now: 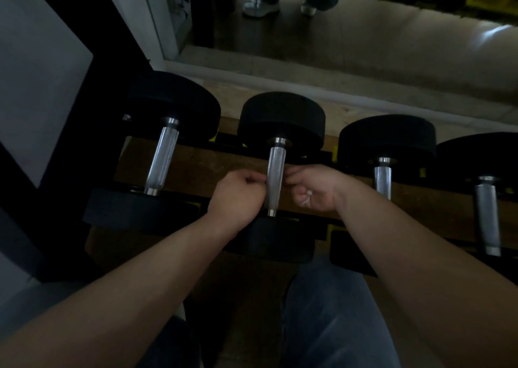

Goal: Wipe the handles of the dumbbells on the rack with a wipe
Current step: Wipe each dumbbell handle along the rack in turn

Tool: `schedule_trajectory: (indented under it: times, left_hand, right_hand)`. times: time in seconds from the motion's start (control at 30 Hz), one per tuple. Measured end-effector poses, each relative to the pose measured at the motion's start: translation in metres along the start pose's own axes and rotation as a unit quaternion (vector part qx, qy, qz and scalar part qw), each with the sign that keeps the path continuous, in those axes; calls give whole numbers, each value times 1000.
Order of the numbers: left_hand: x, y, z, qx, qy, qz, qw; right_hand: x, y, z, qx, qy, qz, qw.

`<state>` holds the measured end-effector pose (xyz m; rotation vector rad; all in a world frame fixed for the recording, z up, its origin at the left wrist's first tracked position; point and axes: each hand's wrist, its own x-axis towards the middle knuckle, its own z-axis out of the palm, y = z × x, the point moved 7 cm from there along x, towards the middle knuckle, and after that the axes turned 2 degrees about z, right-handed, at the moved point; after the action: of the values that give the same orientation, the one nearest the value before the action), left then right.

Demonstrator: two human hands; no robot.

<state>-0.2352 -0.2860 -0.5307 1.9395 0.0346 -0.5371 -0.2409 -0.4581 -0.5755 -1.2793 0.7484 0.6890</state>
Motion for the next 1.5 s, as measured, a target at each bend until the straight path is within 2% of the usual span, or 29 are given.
schedule_trajectory:
  times: [0.07, 0.13, 0.17, 0.23, 0.3, 0.37, 0.43, 0.53, 0.57, 0.6, 0.7, 0.77, 0.87, 0.97, 1.1, 1.17, 1.23, 1.33, 1.4, 1.5]
  left_hand:
    - [0, 0, 0, 2, 3, 2, 1000]
    - [0, 0, 0, 3, 4, 0, 1000]
    - [0, 0, -1, 3, 4, -1, 1000]
    - [0, 0, 0, 3, 3, -1, 1000]
    - [0, 1, 0, 3, 4, 2, 1000]
    - [0, 1, -1, 6, 6, 3, 1000]
    - [0, 0, 0, 7, 2, 2, 1000]
    - [-1, 0, 1, 14, -2, 3, 1000]
    - [-1, 1, 0, 17, 0, 3, 1000]
    - [-1, 1, 0, 19, 1, 2, 1000]
    - [-2, 3, 0, 14, -7, 3, 1000]
    - [-3, 2, 0, 12, -10, 3, 1000]
    - [-3, 2, -1, 14, -3, 1, 1000]
    - [-4, 4, -2, 25, -4, 3, 1000]
    - [-6, 7, 0, 22, -9, 3, 1000]
    - [-5, 8, 0, 29, -9, 3, 1000]
    - [-4, 8, -1, 35, -11, 3, 999]
    - [-7, 7, 0, 35, -15, 2, 999]
    - [-8, 8, 1, 36, -14, 1, 999]
    - [-4, 7, -1, 34, 7, 0, 999]
  right_hand:
    - [-14, 13, 5, -128, -8, 45, 991]
    - [-23, 21, 10, -193, -19, 66, 979]
    - [-23, 21, 10, -182, -18, 69, 981]
    - [-15, 16, 9, -67, -2, 55, 996]
    - [-6, 3, 4, 70, 29, 2, 997]
    - [-5, -9, 4, 113, 44, -53, 991]
    - [-11, -8, 4, 82, 54, -64, 993]
    - [-17, 15, 7, -85, 39, 22, 995]
    - [-17, 18, 9, -110, 32, 39, 993]
    - [-15, 15, 8, -87, 33, 38, 995]
    - [-6, -14, 1, 123, 58, -27, 990]
    - [-5, -27, 1, 182, 52, -59, 980]
    - [-11, -16, 2, 84, 58, -64, 993]
    - [-32, -6, 3, -66, 119, -78, 988]
    - [-56, -10, 6, -230, 232, -218, 920]
    - [-58, -19, 8, -255, 266, -286, 884]
    - [-57, -35, 7, -247, 303, -312, 866]
    - [-52, -41, 7, -228, 295, -296, 879]
    - [-58, -29, 11, -289, 262, -268, 881]
    - [-65, -4, 16, -388, 224, -234, 863]
